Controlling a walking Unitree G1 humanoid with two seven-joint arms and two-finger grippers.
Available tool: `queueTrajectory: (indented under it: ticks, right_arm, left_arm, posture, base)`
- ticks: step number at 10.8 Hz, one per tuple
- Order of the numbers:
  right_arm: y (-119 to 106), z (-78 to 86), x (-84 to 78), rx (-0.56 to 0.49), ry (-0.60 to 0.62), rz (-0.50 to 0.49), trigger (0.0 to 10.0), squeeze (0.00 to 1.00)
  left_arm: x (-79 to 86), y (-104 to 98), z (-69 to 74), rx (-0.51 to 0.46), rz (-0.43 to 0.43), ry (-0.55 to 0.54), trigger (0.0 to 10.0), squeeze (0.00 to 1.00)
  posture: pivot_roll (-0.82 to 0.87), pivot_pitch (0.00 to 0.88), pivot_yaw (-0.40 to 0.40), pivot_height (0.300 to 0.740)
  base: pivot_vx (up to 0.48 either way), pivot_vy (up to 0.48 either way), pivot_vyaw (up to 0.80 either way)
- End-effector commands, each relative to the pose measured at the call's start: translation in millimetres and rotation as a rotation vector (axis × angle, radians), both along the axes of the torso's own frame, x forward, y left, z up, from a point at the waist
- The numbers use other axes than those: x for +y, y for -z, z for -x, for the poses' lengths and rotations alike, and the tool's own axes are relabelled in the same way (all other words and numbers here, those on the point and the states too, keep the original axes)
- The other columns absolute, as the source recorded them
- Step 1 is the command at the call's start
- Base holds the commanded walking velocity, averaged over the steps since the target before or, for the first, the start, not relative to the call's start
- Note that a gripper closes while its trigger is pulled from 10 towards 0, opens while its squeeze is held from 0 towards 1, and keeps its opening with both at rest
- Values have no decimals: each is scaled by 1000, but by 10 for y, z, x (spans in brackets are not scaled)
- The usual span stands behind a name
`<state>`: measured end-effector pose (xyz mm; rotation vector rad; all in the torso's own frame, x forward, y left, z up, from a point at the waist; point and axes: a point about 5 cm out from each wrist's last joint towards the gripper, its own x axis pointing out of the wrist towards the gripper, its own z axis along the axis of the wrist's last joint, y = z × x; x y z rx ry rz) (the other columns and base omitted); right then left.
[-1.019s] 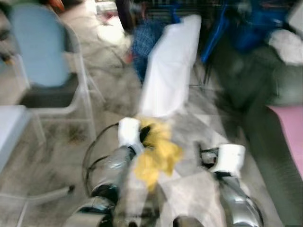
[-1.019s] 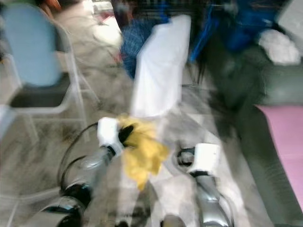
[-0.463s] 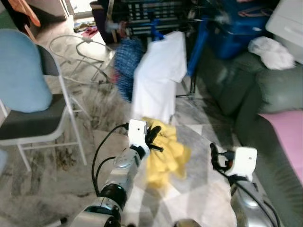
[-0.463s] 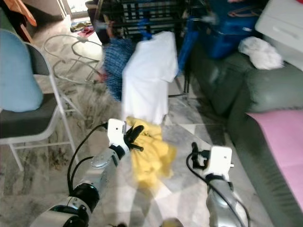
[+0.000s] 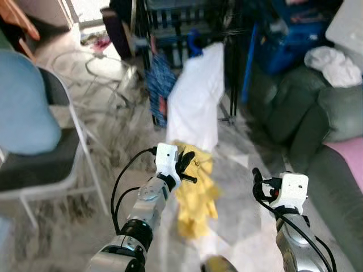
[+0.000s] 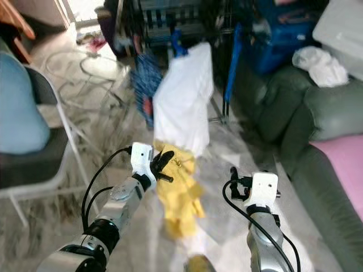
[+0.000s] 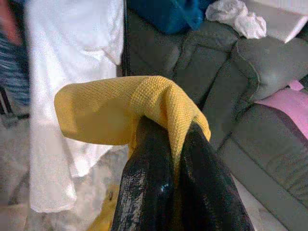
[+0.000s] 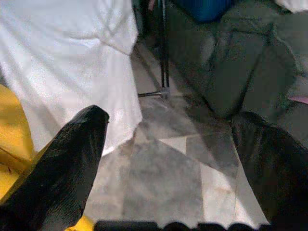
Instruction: Hang hanger
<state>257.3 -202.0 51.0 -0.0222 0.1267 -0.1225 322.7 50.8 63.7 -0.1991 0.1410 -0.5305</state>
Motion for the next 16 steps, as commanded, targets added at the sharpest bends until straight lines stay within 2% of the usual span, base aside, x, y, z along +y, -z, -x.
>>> queueTrajectory:
  ticks: [1,5,8,9,13,16]
  right_arm:
    - [1,-2,92,-5,-19,-20,10000,0]
    - [-14,7,47,-11,1,-10,10000,0]
    - [-104,-29,53,-40,-32,27,10000,0]
    - [-227,-66,84,-77,-81,99,10000,0]
    - [-583,-204,110,-171,-171,221,10000,0]
    - [-635,-216,54,-172,-165,234,10000,0]
  left_arm:
    - [32,-30,-17,-22,2,-9,10000,0]
    - [-3,-19,-7,-14,-12,5,10000,0]
    - [7,-16,-4,-14,-6,2,10000,0]
    - [7,-23,0,-30,-19,12,10000,0]
    - [45,-16,-7,-20,-13,-10,10000,0]
    - [86,7,-3,-11,-18,-24,10000,0]
  posture:
    - [-326,129,64,740]
    - [-328,136,67,740]
    - [-325,139,66,740]
    - [-326,139,65,740]
    - [-323,141,64,740]
    - [-318,142,59,740]
  base:
    - [480,0,-800]
    - [454,-71,-744]
    - [384,-207,0]
    - [461,0,0]
    - [453,0,0]
    - [338,341,0]
